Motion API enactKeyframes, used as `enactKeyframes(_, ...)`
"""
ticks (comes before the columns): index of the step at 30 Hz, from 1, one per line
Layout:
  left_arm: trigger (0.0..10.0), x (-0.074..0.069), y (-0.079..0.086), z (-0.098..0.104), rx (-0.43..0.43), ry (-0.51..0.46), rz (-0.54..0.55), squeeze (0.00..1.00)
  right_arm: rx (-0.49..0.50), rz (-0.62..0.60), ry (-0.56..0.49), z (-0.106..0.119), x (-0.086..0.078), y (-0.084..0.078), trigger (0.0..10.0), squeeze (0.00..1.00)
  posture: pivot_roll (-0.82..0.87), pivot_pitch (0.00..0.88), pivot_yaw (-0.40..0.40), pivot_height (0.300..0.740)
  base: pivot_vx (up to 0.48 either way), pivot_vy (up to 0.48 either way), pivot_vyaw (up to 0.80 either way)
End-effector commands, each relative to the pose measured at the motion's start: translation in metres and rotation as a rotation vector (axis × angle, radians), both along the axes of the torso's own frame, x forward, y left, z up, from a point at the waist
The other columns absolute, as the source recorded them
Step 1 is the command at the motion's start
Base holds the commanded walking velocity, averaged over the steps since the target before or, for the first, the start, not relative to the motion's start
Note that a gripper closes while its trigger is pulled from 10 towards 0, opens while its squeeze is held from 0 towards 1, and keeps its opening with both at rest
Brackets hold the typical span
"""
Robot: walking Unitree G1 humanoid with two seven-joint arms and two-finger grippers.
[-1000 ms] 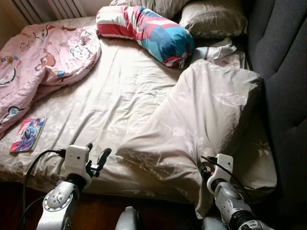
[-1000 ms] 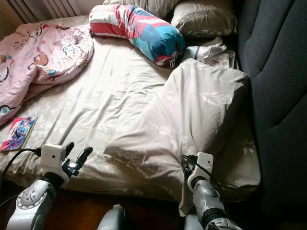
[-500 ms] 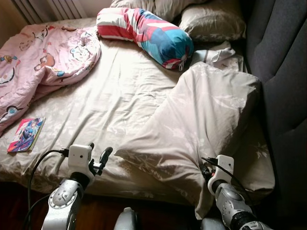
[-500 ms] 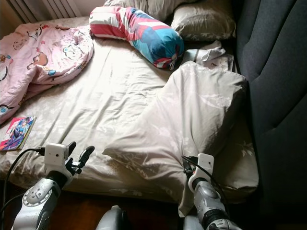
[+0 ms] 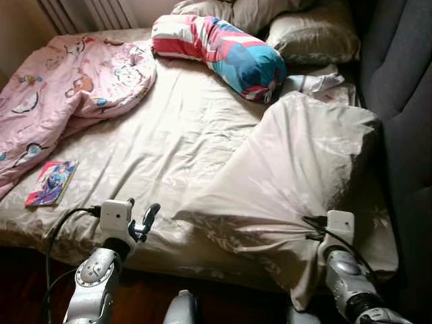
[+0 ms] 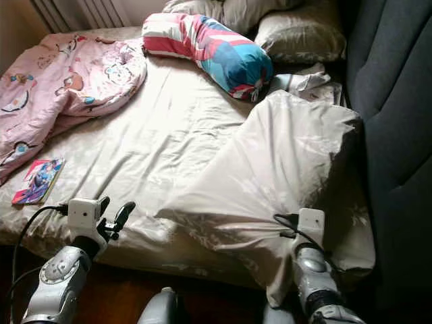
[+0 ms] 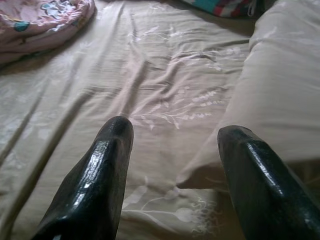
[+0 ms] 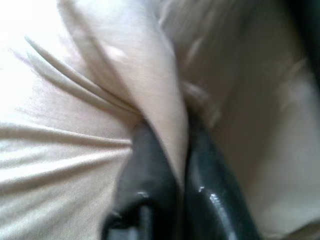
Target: Clean up the room
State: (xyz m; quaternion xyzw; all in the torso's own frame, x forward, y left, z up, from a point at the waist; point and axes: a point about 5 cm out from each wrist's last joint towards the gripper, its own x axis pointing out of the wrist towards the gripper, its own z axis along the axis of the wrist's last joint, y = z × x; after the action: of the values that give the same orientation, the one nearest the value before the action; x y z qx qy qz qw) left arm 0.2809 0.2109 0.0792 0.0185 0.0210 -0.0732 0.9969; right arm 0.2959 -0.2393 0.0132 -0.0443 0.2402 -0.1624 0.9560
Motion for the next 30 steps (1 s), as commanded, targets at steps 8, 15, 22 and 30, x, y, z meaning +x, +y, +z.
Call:
enactKeyframes(8, 10.0, 0.002, 0.006, -0.008, -0.003, 0.010, 0.039, 0.00, -0.387, -0.225, -0.062, 0.048, -0.002, -0.078, 0.0, 0.00, -0.09, 0.086, 0.114, 0.661, 0.000, 0.000, 0.00)
enactKeyframes(15, 10.0, 0.006, 0.006, -0.007, -0.002, -0.003, 0.037, 0.00, -0.581, -0.366, -0.101, 0.083, -0.005, -0.110, 0.0, 0.00, -0.09, 0.072, 0.117, 0.661, 0.000, 0.000, 0.00)
enactKeyframes(22, 10.0, 0.009, 0.008, -0.005, 0.001, -0.015, 0.042, 0.00, -0.681, -0.517, -0.201, 0.116, -0.008, -0.126, 0.0, 0.00, -0.09, 0.075, 0.123, 0.661, 0.000, 0.000, 0.00)
enactKeyframes(30, 10.0, 0.008, 0.008, -0.009, -0.001, -0.007, 0.038, 0.00, -0.610, -0.463, -0.153, 0.100, -0.005, -0.111, 10.0, 0.00, -0.09, 0.082, 0.121, 0.661, 0.000, 0.000, 0.00)
